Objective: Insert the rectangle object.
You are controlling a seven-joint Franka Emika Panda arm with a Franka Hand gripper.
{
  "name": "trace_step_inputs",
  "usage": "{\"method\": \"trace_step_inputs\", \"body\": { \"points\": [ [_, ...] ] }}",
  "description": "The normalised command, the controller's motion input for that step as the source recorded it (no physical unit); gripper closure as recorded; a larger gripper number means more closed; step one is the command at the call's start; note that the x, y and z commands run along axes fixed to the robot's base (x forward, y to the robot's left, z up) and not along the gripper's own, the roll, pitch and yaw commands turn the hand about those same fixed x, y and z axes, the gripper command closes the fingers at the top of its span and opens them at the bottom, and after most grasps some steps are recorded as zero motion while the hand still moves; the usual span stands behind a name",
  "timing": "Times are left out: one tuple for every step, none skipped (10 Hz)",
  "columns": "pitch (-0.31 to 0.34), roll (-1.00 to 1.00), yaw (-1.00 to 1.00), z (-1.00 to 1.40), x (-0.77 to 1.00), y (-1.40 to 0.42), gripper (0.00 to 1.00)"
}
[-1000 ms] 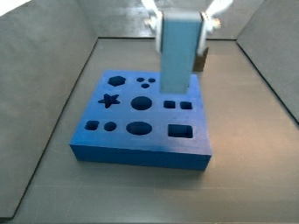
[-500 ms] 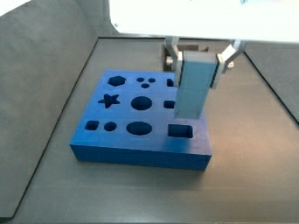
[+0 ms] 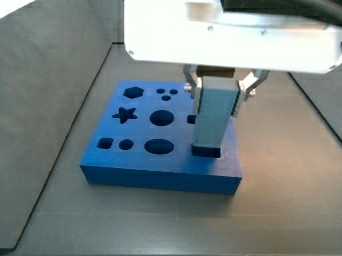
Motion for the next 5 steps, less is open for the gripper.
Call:
{"method": "trace_step_inputs", "body": {
  "points": [
    [0.0,0.0,0.0,-0.26,0.01,-0.19,1.0],
    [0.0,0.0,0.0,-0.25,0.05,-0.21,1.0],
    [0.0,0.0,0.0,-0.24,0.13,-0.08,1.0],
    [0.011,0.0,0.0,-0.27,0.17,0.0,1.0],
    [0.0,0.0,0.0,-0.33,0.07,0.0,1.0]
  ]
}}
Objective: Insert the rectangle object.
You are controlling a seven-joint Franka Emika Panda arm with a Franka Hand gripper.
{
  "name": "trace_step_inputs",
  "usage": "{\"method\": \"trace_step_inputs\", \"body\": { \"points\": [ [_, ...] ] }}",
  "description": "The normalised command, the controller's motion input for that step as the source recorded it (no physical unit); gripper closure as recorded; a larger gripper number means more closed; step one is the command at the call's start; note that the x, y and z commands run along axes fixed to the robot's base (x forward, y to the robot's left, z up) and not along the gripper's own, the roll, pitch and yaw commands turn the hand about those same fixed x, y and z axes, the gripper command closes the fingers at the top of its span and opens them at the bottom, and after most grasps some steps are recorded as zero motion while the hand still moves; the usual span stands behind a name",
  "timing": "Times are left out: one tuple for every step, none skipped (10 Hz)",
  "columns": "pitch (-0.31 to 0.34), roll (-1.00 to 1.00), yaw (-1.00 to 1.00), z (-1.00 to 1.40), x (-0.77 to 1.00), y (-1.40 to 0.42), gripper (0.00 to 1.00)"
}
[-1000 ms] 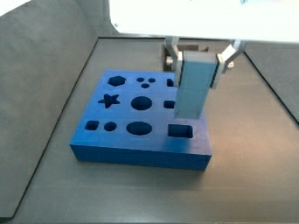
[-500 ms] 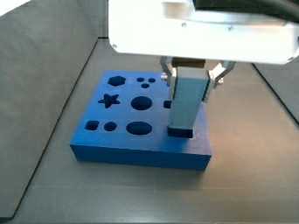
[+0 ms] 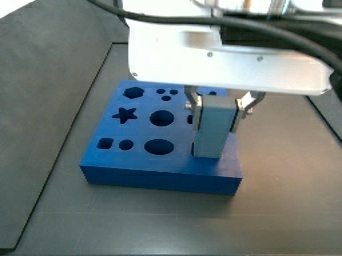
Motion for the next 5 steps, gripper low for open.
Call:
{"method": "trace_step_inputs", "body": {
  "points": [
    [-0.01,0.0,0.0,-0.62,0.0,0.06,1.0],
    [-0.023,0.0,0.0,-0.73,0.0,0.01,1.0],
    [0.0,-0.07,0.0,-0.45,0.0,0.0,1.0],
    [-0.099,-0.08,0.0,-0.13,-0.01,0.0,1.0],
    [0.0,0.0,0.0,0.0,0.0,0.0,1.0]
  ]
}}
